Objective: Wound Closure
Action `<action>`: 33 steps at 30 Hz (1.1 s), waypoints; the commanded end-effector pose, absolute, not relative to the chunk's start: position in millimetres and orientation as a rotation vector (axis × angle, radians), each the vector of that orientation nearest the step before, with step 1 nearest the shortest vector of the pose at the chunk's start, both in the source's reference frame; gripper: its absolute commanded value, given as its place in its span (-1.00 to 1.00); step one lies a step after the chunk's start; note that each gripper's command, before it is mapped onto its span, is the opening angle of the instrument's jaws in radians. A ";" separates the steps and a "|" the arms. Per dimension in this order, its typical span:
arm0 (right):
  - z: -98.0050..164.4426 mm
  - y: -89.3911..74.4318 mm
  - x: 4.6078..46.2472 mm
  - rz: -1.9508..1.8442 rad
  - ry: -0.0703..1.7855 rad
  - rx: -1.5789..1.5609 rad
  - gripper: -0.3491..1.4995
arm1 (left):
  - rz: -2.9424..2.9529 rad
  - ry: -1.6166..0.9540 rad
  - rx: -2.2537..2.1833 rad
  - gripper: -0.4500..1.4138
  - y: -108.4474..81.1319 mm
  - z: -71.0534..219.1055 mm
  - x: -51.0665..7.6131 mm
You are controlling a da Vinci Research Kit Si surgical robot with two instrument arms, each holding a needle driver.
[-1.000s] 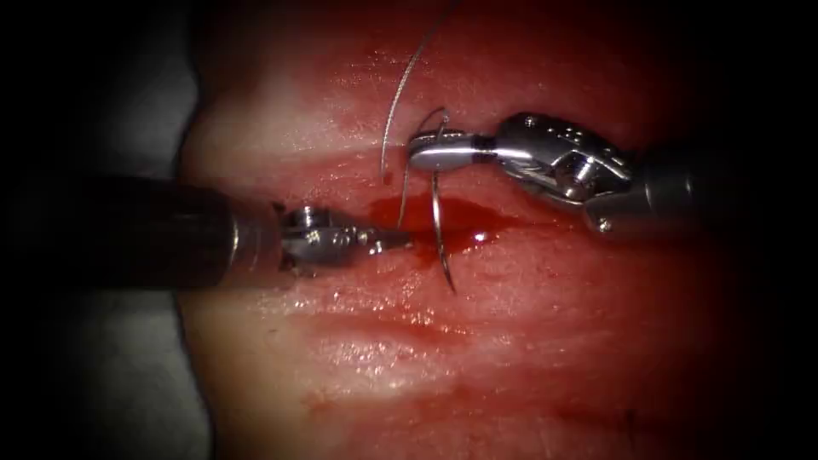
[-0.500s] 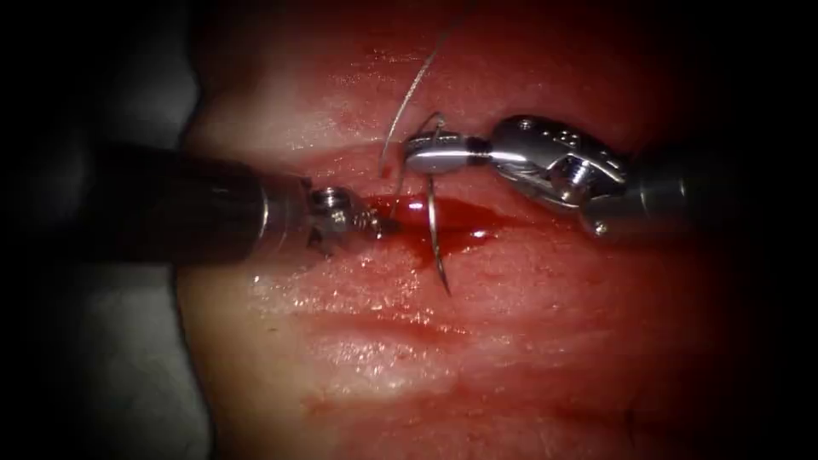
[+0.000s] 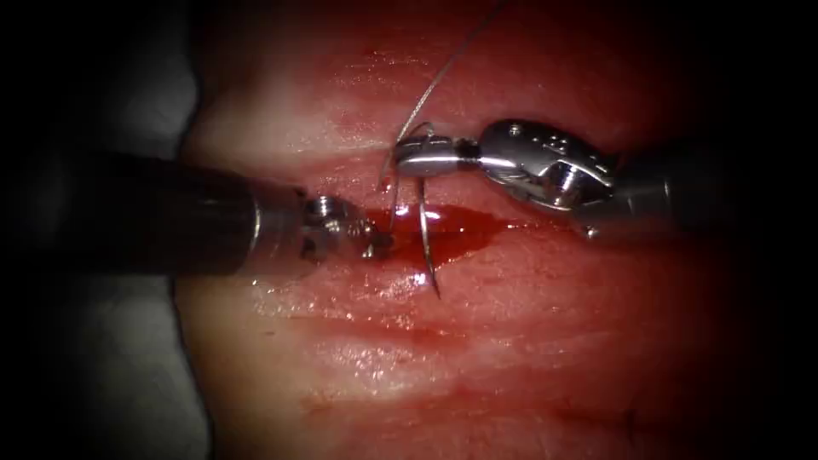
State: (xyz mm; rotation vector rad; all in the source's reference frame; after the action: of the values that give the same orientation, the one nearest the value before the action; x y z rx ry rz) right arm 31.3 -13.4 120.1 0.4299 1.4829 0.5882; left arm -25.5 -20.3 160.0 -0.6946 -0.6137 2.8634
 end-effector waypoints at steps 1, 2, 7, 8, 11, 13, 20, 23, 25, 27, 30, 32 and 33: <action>121.6 -14.2 32.5 0.551 1.487 0.382 -1.00 | 2.854 -0.621 -0.710 -0.12 -21.1 160.4 -26.0; 122.0 -14.2 32.8 0.533 1.489 0.357 -1.00 | 2.844 -0.622 -0.726 -0.12 -21.0 160.2 -26.0; 123.8 -14.5 34.2 0.402 1.502 0.200 -1.00 | 2.847 -0.615 -0.730 -0.19 -21.3 160.3 -26.0; 124.1 -14.6 34.3 0.382 1.502 0.178 -1.00 | 2.841 -0.618 -0.727 -0.19 -21.4 160.4 -26.0; 124.8 -14.7 34.5 0.340 1.508 0.126 -1.00 | 2.837 -0.621 -0.726 -0.23 -22.0 160.8 -26.0; 125.0 -14.5 34.4 0.303 1.508 0.087 -1.00 | 2.840 -0.615 -0.729 -0.30 -22.4 161.0 -25.9; 125.0 -14.6 34.5 0.085 1.530 -0.104 -1.00 | 2.817 -0.617 -0.734 -0.32 -23.6 161.4 -25.1; 124.9 -14.6 34.5 0.048 1.535 -0.131 -1.00 | 2.817 -0.618 -0.734 -0.33 -23.7 161.4 -25.0; 124.9 -14.6 34.5 0.020 1.539 -0.159 -1.00 | 2.811 -0.618 -0.734 -0.33 -23.7 161.4 -24.8; 125.0 -14.8 34.5 -0.014 1.530 -0.172 -1.00 | 2.815 -0.617 -0.735 -0.32 -23.8 161.3 -24.7; 125.2 -15.2 34.6 -0.045 1.503 -0.153 -1.00 | 2.809 -0.613 -0.734 -0.32 -23.8 161.3 -24.5; 125.4 -15.5 34.6 -0.061 1.490 -0.148 -1.00 | 2.812 -0.610 -0.734 -0.30 -23.9 161.3 -24.4; 125.5 -15.6 34.6 -0.067 1.485 -0.143 -1.00 | 2.813 -0.611 -0.735 -0.30 -23.9 161.3 -24.3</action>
State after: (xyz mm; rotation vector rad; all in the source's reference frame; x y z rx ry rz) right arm 34.0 -14.9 124.8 -0.1467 1.4825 -0.0673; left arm -23.7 -22.9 160.7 -0.7340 -0.6032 2.8138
